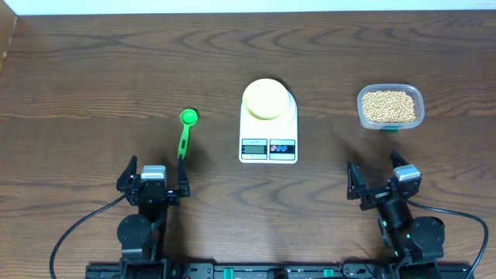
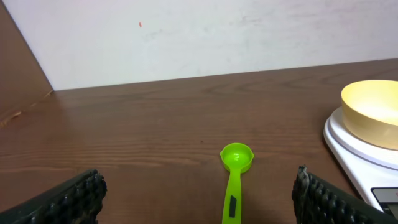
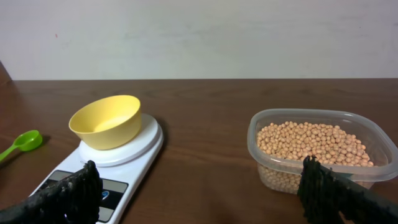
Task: Scoop item into bowl and weigh 50g on scale
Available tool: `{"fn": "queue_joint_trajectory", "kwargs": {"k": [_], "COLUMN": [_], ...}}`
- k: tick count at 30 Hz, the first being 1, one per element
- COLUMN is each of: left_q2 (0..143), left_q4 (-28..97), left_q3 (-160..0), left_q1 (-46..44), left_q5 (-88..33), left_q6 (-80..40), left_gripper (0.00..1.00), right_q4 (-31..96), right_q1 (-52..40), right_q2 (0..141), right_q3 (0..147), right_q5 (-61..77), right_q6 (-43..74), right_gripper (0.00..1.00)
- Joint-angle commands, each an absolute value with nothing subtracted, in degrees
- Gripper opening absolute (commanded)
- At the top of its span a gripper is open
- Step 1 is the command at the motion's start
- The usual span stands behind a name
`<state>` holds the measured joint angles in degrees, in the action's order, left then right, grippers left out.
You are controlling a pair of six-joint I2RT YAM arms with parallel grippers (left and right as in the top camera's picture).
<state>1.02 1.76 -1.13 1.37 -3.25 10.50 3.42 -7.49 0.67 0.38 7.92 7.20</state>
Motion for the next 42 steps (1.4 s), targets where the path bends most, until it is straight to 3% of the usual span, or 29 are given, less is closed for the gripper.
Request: {"fn": "queue_joint_trajectory", "kwargs": {"k": [1, 12, 21, 29, 42], "left_q2": [1.34, 1.34, 1.63, 12.12, 46.85], "left_q4": [3.86, -0.89, 1.06, 18.24, 56.12], "left_q3": [-0.23, -0.67, -14.98, -37.98, -73.58], "left_q1": [1.58, 1.58, 1.58, 1.58, 1.58], "left_q5": [-2.74, -10.66, -11.42, -11.4, -11.38], "left_q6": [10.37, 8.73, -0.34, -0.3, 0.32], "left_gripper": [0.98, 0.98, 0.98, 0.98, 0.98], "right_q4": [3.64, 3.64, 3.64, 3.64, 3.64], "right_q1": [-7.92, -7.92, -7.92, -7.92, -7.92], "right_q2": [0.34, 0.34, 0.34, 0.34, 0.34], "right_q3": [0.3, 0.3, 0.3, 0.3, 0.3], "right_q5": [7.88, 7.88, 7.9, 7.9, 7.9], "right_q6": [7.68, 7.68, 7.68, 7.68, 7.68], "right_gripper": [0.99, 0.99, 0.99, 0.99, 0.99]}}
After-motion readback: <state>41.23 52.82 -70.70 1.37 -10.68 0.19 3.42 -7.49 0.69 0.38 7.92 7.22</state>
